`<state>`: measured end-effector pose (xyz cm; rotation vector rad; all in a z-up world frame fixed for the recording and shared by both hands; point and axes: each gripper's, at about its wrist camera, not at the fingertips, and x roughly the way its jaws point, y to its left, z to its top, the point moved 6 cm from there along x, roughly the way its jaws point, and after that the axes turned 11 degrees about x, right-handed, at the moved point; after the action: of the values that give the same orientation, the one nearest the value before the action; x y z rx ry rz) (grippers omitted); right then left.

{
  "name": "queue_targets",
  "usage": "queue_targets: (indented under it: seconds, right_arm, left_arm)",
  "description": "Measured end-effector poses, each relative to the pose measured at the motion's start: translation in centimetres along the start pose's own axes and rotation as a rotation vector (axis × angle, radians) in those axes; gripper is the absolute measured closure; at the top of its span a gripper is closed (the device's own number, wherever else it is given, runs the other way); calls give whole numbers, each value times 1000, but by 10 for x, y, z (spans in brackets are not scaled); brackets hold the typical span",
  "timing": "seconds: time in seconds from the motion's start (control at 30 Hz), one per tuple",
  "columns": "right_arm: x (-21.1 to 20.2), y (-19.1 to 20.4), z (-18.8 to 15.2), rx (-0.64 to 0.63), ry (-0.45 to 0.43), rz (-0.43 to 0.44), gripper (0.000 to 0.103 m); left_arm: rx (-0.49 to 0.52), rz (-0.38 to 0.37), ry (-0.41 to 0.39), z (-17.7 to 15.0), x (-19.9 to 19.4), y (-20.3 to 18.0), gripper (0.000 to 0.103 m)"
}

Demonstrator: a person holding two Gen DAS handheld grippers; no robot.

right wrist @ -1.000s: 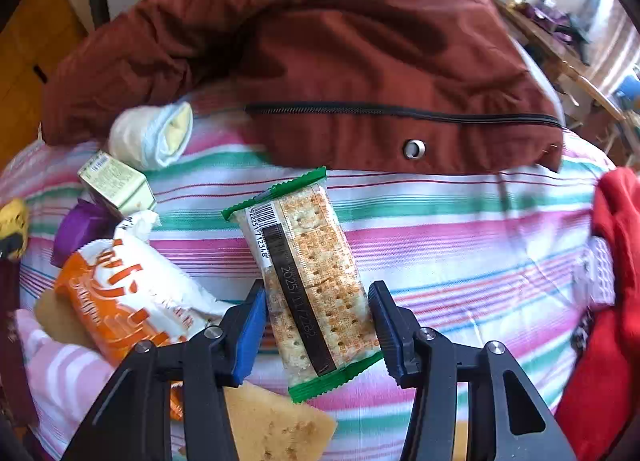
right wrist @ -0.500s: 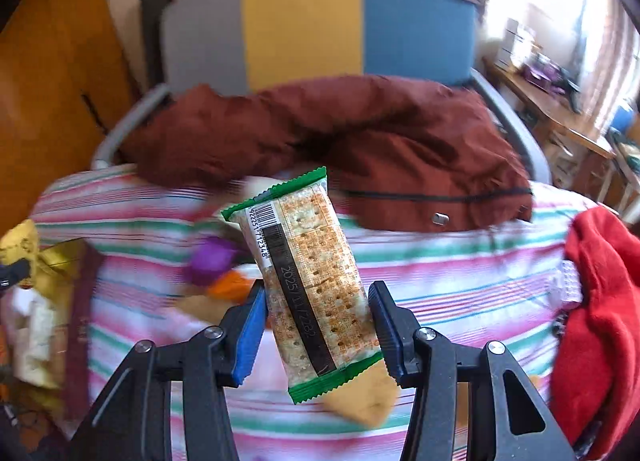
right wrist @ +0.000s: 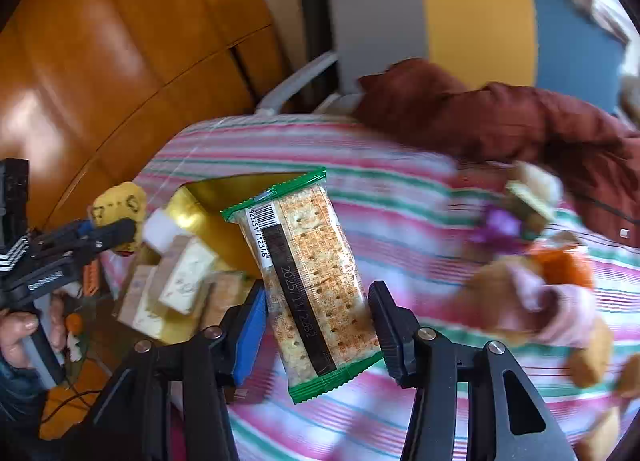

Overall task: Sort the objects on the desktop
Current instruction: 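Carry the yellow sock and cracker pack into the gold tray and release both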

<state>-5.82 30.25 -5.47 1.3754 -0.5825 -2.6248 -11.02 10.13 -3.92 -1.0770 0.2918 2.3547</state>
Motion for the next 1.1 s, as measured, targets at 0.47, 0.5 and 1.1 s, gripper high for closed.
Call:
queue_targets:
  seconds: [0.47, 0.5, 1.1]
  right_arm:
    - [53, 63, -39, 5, 102, 63, 51]
    - [55, 66, -40, 6, 104, 63, 51]
    - [75, 80, -56, 13, 146, 79, 51]
  left_arm:
    - [-55, -27, 49, -84, -1, 15, 52]
    - [-45, -39, 48, -85, 0, 10, 52]
    - [-30, 76, 113, -102, 45, 16, 44]
